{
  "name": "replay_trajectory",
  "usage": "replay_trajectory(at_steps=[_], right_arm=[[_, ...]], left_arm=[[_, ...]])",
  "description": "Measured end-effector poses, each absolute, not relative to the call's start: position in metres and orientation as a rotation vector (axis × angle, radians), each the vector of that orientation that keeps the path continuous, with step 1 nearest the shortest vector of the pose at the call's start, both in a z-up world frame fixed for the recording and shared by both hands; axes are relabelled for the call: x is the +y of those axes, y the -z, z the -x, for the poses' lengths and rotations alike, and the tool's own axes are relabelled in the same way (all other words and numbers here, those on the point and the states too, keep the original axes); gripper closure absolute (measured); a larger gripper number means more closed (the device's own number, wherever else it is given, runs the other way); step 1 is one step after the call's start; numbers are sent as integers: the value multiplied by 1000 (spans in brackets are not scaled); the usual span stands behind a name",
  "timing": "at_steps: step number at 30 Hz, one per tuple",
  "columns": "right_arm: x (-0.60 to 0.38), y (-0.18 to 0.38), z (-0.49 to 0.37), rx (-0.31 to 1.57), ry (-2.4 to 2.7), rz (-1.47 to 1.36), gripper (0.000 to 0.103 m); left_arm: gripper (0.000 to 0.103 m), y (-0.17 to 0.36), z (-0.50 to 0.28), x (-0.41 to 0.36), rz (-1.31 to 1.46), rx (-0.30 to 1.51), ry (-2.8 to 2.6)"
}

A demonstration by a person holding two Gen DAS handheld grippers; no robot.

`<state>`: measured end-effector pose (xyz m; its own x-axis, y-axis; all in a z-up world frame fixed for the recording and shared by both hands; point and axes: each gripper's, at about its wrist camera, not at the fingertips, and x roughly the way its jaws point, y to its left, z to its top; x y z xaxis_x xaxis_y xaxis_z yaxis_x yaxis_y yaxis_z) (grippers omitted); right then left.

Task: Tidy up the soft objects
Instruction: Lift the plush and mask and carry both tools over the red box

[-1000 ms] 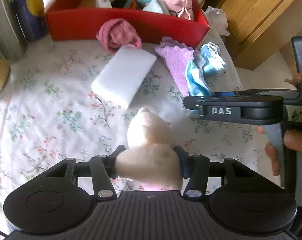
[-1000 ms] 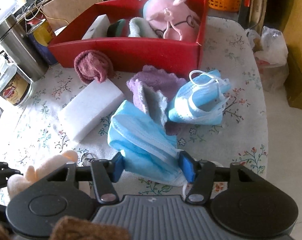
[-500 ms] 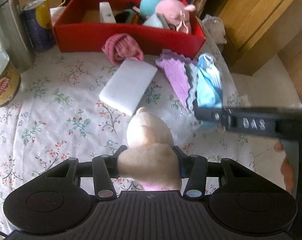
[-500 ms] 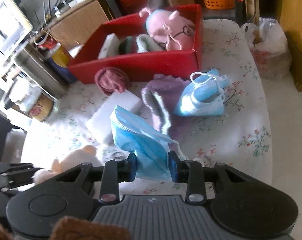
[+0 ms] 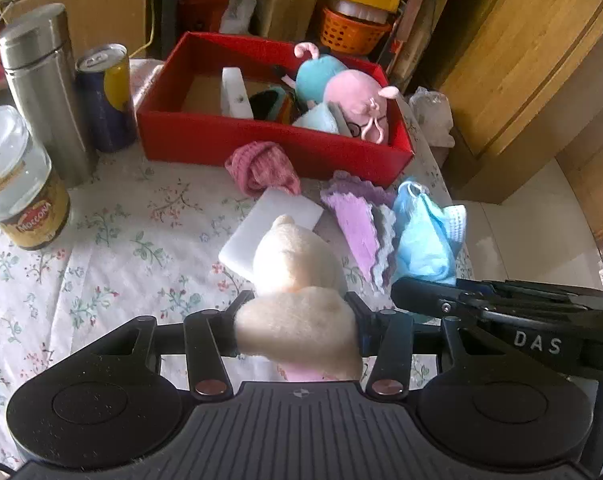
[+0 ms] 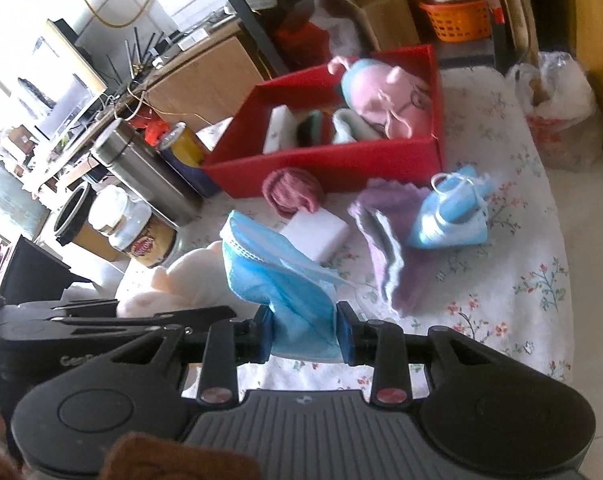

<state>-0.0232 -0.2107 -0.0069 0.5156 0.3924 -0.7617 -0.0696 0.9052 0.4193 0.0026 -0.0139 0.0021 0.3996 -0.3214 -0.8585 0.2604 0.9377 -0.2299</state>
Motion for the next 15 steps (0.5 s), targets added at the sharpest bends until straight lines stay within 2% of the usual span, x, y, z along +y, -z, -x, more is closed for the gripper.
replay_trajectory(at_steps=[15], right_arm=[[-211, -39, 18, 810, -272, -345, 99]], left_arm=[[54, -50, -19, -25, 63, 900, 317]])
